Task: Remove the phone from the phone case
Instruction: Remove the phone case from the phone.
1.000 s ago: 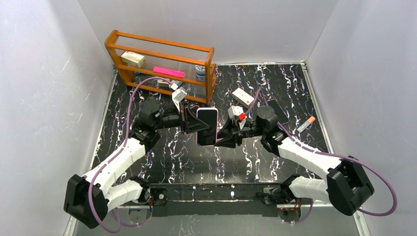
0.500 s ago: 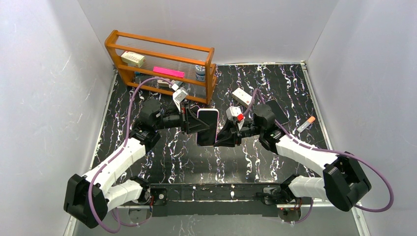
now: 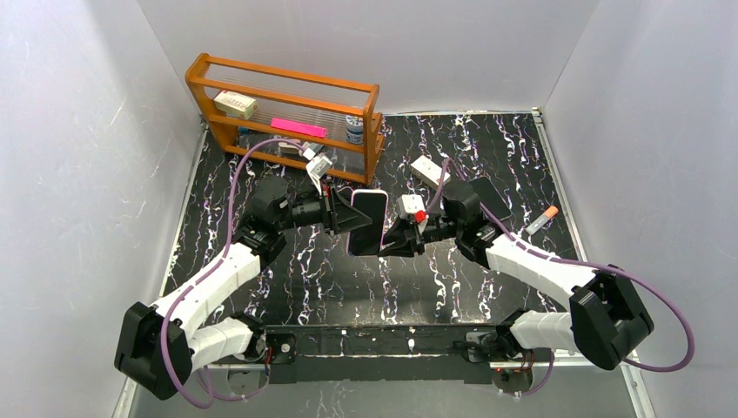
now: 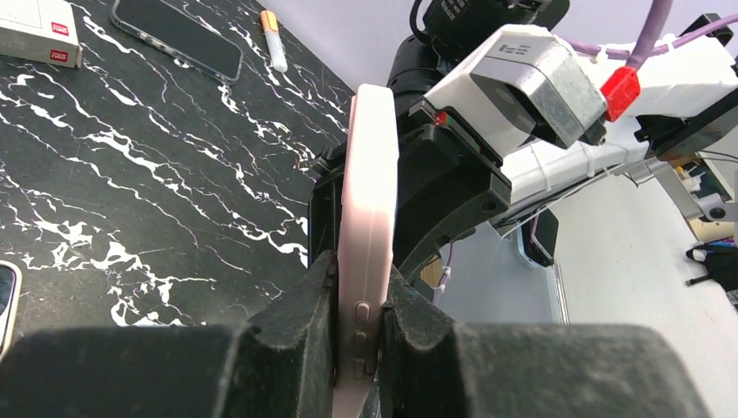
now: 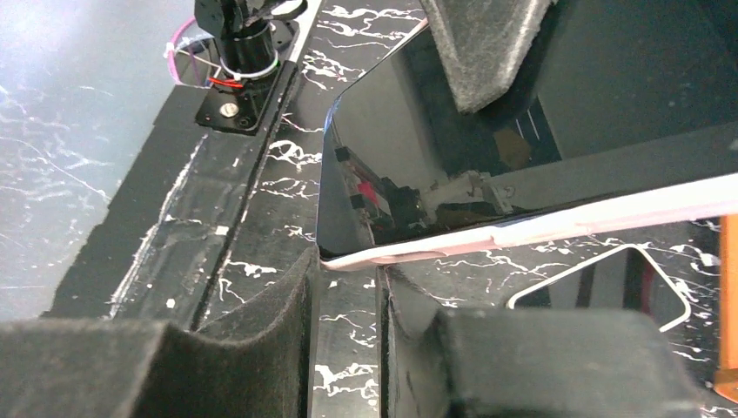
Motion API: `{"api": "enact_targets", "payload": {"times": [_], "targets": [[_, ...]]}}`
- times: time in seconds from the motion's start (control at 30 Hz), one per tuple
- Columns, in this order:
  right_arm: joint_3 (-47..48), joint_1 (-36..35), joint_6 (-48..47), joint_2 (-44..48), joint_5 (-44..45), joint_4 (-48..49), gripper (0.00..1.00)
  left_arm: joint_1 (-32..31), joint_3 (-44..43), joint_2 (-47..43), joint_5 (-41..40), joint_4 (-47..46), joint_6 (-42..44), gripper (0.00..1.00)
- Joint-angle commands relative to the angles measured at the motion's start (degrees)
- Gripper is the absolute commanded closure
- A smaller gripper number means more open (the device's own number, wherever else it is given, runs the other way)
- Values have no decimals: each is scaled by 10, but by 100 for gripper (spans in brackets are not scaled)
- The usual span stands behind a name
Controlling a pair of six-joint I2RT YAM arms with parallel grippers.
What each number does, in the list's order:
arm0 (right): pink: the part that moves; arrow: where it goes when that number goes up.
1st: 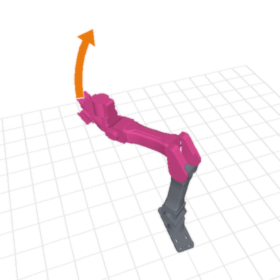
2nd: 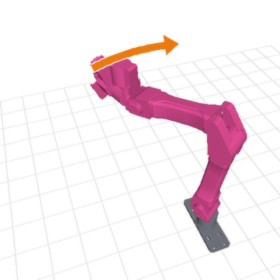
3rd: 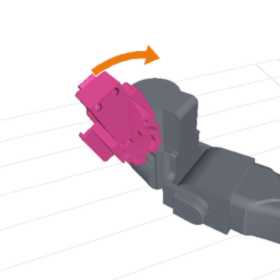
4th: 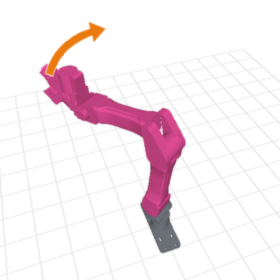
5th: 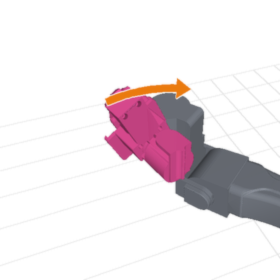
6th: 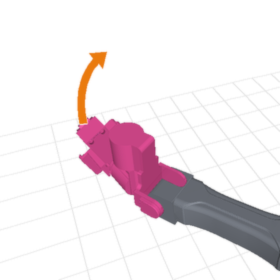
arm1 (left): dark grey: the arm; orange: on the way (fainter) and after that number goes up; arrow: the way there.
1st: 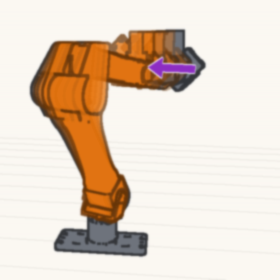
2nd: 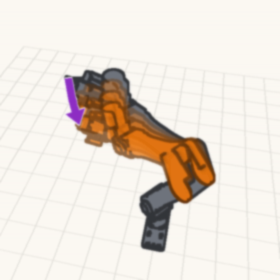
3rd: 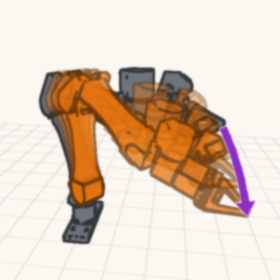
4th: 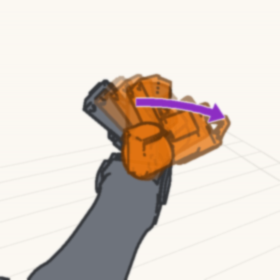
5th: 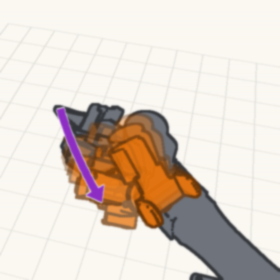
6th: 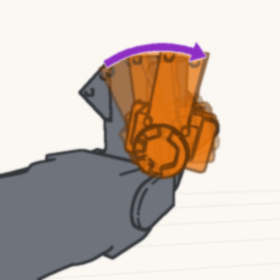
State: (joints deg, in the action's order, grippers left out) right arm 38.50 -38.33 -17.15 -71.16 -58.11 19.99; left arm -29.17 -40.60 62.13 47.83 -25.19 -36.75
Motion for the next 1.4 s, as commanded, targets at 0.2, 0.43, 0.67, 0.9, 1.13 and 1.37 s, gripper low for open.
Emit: {"api": "enact_targets", "payload": {"times": [0.2, 0.43, 0.67, 0.9, 1.13, 1.37], "targets": [[31, -5, -156, 6, 86, -13, 99, -19, -15, -11, 4, -60, -104, 100], [28, -4, -158, 13, 99, -1, 99, -20, -15, -11, -1, -61, -105, 100], [-8, 2, -45, 31, 83, 106, 99, -21, -11, -17, 4, -69, -102, 100], [-85, 13, 194, 27, 93, 356, 81, -25, 13, -25, 1, -104, -119, 100], [-106, 13, 388, -19, 129, 550, 70, -47, 43, -29, -19, -169, -151, 100], [-112, 14, 491, -46, 163, 643, 66, -78, 69, -27, -49, -202, -163, 100]]}}
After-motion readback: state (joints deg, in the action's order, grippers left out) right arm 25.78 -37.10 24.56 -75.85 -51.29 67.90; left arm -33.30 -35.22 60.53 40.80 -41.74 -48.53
